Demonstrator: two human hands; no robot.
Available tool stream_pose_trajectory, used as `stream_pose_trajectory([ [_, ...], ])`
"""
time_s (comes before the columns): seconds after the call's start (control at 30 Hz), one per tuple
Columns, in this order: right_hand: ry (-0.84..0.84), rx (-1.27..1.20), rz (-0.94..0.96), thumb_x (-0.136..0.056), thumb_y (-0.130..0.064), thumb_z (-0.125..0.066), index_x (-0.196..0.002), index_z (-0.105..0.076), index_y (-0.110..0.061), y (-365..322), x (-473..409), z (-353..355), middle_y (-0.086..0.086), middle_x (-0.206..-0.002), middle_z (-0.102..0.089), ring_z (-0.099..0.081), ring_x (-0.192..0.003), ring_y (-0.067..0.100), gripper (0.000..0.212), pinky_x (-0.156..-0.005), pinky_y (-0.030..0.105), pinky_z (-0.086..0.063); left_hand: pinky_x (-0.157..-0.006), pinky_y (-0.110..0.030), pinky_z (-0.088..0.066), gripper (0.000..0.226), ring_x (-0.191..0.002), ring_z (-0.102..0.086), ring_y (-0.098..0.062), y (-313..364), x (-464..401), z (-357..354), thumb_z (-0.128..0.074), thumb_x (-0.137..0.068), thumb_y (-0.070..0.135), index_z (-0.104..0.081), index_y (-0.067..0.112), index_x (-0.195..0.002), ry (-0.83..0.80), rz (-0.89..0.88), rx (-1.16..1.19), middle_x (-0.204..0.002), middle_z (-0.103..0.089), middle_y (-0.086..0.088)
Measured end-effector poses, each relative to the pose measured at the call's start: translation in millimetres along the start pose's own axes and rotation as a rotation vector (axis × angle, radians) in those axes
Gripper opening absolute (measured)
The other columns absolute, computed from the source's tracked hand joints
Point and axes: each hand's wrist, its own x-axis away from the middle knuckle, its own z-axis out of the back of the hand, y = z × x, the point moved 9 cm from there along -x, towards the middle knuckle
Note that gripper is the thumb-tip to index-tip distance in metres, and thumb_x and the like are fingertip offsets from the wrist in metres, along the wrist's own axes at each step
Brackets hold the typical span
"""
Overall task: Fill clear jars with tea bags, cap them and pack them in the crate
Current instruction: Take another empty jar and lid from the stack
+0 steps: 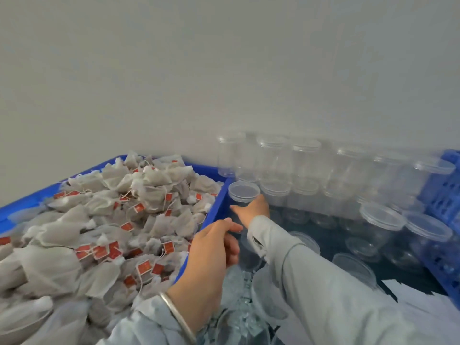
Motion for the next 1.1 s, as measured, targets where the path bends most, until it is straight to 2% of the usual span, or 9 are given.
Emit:
stream_pose_trajectory([
  [0.13, 0.144, -0.139, -0.101, -0.062, -0.033, -0.087, -0.139, -0.034, -0.014, 8.5, -16.3, -8.8, 0.01, -0.136, -0.049, -0.052, -0.12, 0.031, 0.095, -0.098, 0.044, -0.045, -0.041, -0.022, -0.035, 0.034, -0.035, -0.038, -0.012, 3.0, -2.3, -0.3, -0.049, -0.094, 0.014, -0.064, 0.006, -0.064, -0.005, 0.0, 0.036, -0.043, -0.048, -0.006],
  [0.27, 0.151, -0.206, -0.073, -0.062, -0.028, -0.088, -0.132, -0.044, -0.015, 11.0, -22.5, -11.4, 0.009, -0.13, -0.056, -0.057, -0.114, 0.03, 0.084, -0.093, 0.039, -0.048, -0.039, -0.019, -0.037, 0.034, -0.036, -0.04, -0.012, 4.4, -1.9, -2.8, -0.052, -0.091, 0.011, -0.066, 0.009, -0.06, -0.034, -0.015, 0.008, -0.045, -0.05, -0.006],
  [0.47, 0.137, -0.35, 0.189, -0.061, -0.023, -0.088, -0.117, -0.053, -0.021, -17.2, 16.6, 17.8, -0.004, -0.115, -0.063, -0.06, -0.107, 0.019, 0.066, -0.088, 0.027, -0.046, -0.041, -0.017, -0.037, 0.026, -0.039, -0.042, -0.01, 10.4, -0.6, -1.7, -0.052, -0.09, 0.011, -0.064, 0.009, -0.068, 0.0, -0.103, -0.073, -0.046, -0.05, -0.002],
  [0.57, 0.047, -0.383, 0.381, -0.057, -0.022, -0.088, -0.118, -0.055, -0.02, -42.5, 50.0, 43.5, -0.002, -0.115, -0.063, -0.06, -0.106, 0.014, 0.069, -0.094, 0.034, -0.048, -0.053, -0.017, -0.042, 0.011, -0.058, -0.05, -0.008, 27.0, 4.7, -0.5, -0.061, -0.087, 0.014, -0.06, 0.024, -0.082, 0.06, -0.28, -0.224, -0.068, -0.059, 0.005],
  [0.67, -0.063, -0.269, 0.528, -0.047, -0.035, -0.083, -0.117, -0.056, -0.027, -55.6, 92.1, 68.4, 0.002, -0.118, -0.059, -0.057, -0.11, 0.014, 0.075, -0.094, 0.039, -0.049, -0.075, -0.017, -0.049, 0.039, -0.091, -0.053, -0.002, 43.6, 14.6, -4.3, -0.073, -0.076, 0.03, -0.044, 0.045, -0.098, 0.057, -0.453, -0.409, -0.107, -0.049, 0.015],
  [0.73, -0.208, -0.216, 0.625, -0.049, -0.037, -0.081, -0.118, -0.055, -0.033, -55.6, 120.9, 79.0, -0.001, -0.117, -0.06, -0.058, -0.112, 0.014, 0.074, -0.093, 0.038, -0.05, -0.087, -0.023, -0.047, 0.061, -0.106, -0.048, 0.002, 50.9, 22.0, -12.4, -0.076, -0.067, 0.041, -0.036, 0.05, -0.112, -0.038, -0.526, -0.505, -0.117, -0.038, 0.024],
  [0.8, -0.363, -0.179, 0.658, -0.055, -0.033, -0.082, -0.122, -0.055, -0.03, -44.9, 145.4, 85.9, -0.001, -0.119, -0.062, -0.06, -0.112, 0.014, 0.073, -0.094, 0.039, -0.05, -0.089, -0.017, -0.044, 0.078, -0.111, -0.045, 0.007, 48.8, 29.3, -26.2, -0.081, -0.06, 0.051, -0.031, 0.053, -0.12, -0.209, -0.558, -0.625, -0.121, -0.036, 0.027],
  [0.93, -0.483, -0.055, 0.601, -0.055, -0.037, -0.081, -0.125, -0.048, -0.04, -8.4, 176.4, 95.7, -0.021, -0.119, -0.06, -0.057, -0.113, 0.002, 0.077, -0.096, 0.028, -0.047, -0.092, -0.001, -0.035, 0.085, -0.114, -0.041, 0.02, 22.1, 56.8, -59.6, -0.082, -0.052, 0.06, -0.033, 0.057, -0.121, -0.569, -0.545, -0.837, -0.126, -0.042, 0.032],
  [1.1, -0.531, -0.033, 0.479, -0.05, -0.04, -0.089, -0.138, -0.033, -0.045, 36.0, 195.2, 109.9, -0.016, -0.132, -0.053, -0.048, -0.124, 0.001, 0.105, -0.104, 0.031, -0.041, -0.083, 0.002, -0.035, 0.075, -0.11, -0.046, 0.019, 25.2, 70.1, -61.4, -0.075, -0.047, 0.064, -0.047, 0.05, -0.116, -0.551, -0.532, -0.724, -0.115, -0.051, 0.038],
])
